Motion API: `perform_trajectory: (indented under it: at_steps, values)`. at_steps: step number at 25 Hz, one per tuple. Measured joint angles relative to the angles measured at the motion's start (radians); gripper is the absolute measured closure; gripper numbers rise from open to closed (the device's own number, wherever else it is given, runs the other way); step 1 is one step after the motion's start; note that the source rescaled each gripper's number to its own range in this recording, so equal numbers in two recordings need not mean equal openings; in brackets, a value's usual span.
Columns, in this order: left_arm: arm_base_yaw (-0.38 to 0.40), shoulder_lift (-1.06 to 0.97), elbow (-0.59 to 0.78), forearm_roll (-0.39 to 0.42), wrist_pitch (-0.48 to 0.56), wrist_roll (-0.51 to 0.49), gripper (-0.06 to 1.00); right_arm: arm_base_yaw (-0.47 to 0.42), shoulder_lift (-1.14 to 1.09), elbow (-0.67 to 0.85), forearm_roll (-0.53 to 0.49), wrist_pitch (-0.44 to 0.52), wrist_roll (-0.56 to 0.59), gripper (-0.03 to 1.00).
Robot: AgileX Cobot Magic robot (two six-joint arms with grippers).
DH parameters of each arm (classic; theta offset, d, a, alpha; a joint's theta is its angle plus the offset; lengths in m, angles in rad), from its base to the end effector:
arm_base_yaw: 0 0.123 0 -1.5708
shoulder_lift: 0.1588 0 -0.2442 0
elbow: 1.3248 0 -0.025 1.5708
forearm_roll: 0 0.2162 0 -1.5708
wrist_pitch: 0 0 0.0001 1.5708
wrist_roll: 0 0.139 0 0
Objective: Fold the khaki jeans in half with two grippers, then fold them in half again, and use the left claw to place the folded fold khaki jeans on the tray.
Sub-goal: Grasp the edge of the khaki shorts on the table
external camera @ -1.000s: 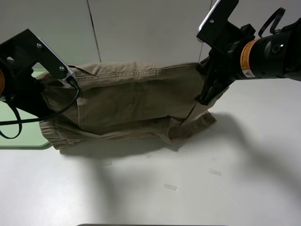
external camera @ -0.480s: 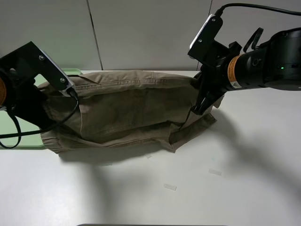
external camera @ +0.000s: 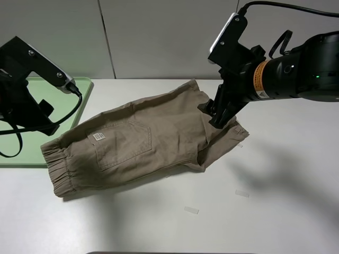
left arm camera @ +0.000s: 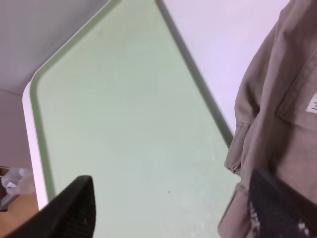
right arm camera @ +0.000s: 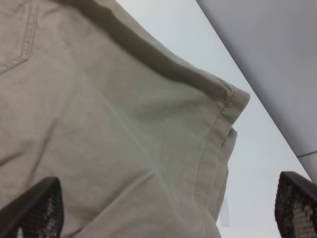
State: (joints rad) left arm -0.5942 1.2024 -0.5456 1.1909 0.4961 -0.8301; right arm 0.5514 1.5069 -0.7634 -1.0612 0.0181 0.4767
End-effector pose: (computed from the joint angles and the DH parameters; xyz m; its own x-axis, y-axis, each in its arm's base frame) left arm 0.2287 -0.0802 0.1797 -0.4734 0.6547 -0.5893 0.4049 0.7559 0.5145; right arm 0.2729 0.1652 0.1682 -0.1553 -0.7431 -0.6509 -0.7181 0.5374 -0.4423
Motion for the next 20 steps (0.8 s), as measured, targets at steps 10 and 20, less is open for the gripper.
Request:
perform_trajectory:
  at_steps: [10,20]
  values:
    - [0.0,0.0,-0.02,0.044,-0.006,-0.002,0.31,0.0,-0.076,-0.03,-0.003,0.098,0.002,0.03]
    - [0.0,-0.082,-0.235,-0.055,0.033,-0.002,0.28,0.0,-0.329,-0.1,0.018,0.241,0.011,0.03]
